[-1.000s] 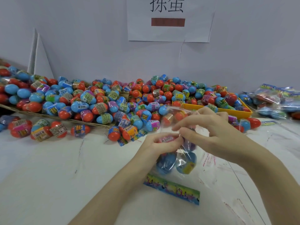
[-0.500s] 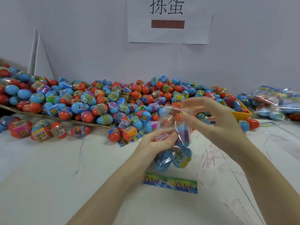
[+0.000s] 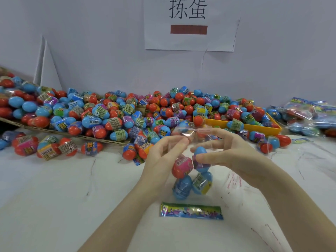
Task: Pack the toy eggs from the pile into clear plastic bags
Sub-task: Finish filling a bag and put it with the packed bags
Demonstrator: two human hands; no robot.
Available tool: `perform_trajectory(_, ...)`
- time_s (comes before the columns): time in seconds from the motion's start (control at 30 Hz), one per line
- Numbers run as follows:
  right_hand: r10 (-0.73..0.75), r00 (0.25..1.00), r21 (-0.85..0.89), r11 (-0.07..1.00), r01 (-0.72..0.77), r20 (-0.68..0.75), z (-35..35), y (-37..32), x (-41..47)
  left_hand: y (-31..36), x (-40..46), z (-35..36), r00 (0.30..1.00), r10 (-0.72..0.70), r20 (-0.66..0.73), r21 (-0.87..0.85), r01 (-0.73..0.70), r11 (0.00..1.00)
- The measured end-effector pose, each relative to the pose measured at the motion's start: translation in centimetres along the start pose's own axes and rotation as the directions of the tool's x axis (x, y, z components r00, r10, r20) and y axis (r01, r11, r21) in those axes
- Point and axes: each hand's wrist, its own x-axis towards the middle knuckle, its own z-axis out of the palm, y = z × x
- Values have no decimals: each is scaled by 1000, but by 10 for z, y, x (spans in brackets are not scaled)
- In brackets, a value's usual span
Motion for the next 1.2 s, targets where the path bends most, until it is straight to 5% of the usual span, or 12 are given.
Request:
perform_trajectory(0.2, -5, 999, -126, 992, -2, -51, 2, -8, -6, 5, 1, -1, 995, 45, -87, 28, -43, 999)
perform_trajectory(0.3, -291, 911, -303, 932, 200, -291, 10, -18, -11, 7, 0, 1, 997, 28, -67, 7, -28, 1000)
perform_trajectory(0.4, -661, 709, -675, 641, 365, -244, 18, -25, -16, 11, -4, 4, 998, 39, -48, 5, -38, 999)
perform_trajectory(0.5, -780, 620, -875, 355, 330, -83, 25, -22, -17, 13, -8, 6, 997, 79, -26, 20, -79, 997)
perform_trajectory(0.73, -828, 555, -954, 104, 282, 74, 30, -21, -18, 15, -12, 9, 982, 187, 12, 125, -187, 974)
perform_trajectory(1.2, -792, 592, -979, -35, 201, 150, 32, -17, -17, 3, -13, 10, 954, 297, 39, 380, -289, 879)
